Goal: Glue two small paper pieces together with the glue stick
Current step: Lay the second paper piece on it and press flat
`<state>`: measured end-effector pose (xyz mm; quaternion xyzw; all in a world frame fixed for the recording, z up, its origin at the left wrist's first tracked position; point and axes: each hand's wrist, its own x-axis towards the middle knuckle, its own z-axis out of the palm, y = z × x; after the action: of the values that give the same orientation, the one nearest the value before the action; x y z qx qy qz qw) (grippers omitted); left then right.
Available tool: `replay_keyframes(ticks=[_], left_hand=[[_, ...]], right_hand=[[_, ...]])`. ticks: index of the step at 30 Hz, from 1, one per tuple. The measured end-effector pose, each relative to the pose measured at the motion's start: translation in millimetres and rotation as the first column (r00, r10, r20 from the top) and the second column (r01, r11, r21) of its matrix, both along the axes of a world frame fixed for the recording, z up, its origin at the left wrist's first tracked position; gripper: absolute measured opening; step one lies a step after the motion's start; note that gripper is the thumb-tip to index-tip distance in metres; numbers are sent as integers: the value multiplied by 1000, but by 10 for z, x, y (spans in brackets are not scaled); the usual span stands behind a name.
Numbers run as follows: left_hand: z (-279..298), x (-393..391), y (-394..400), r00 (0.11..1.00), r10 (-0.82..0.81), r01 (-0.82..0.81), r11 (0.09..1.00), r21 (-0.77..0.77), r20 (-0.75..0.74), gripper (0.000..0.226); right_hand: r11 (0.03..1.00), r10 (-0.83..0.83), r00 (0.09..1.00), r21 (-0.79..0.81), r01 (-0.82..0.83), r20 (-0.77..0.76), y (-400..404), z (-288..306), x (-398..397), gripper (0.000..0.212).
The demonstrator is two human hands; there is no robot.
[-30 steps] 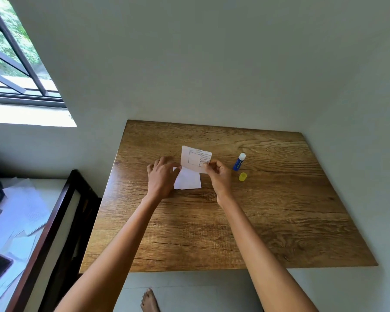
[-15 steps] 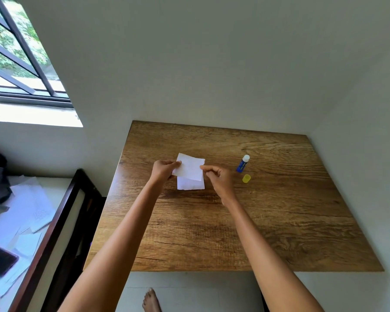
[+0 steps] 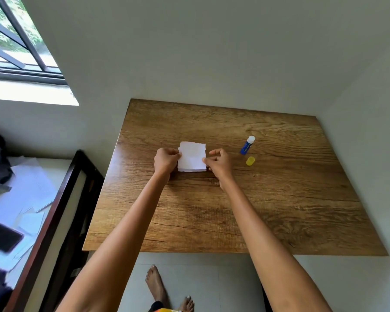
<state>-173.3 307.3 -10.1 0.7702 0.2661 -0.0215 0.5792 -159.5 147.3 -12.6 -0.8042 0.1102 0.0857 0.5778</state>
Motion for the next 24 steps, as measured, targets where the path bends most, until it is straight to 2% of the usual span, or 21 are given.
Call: replay_keyframes(ticks=[3,12,24], left_hand=[[-4,-7,2,1000,6,-8,995,97,15,22],[-7,-53,7,1000,-4,0,976,218,18,26],[-36,-72,-18,1000,-30,26,955,295,9,26]], right_hand=[[1000,-15,1000,-20,15,4,-2,-14,12,26],[994,-1,1000,-109,0,-9,36,-9,44,29],[971,58,997,-234,-47,41,43,-3,33,28]])
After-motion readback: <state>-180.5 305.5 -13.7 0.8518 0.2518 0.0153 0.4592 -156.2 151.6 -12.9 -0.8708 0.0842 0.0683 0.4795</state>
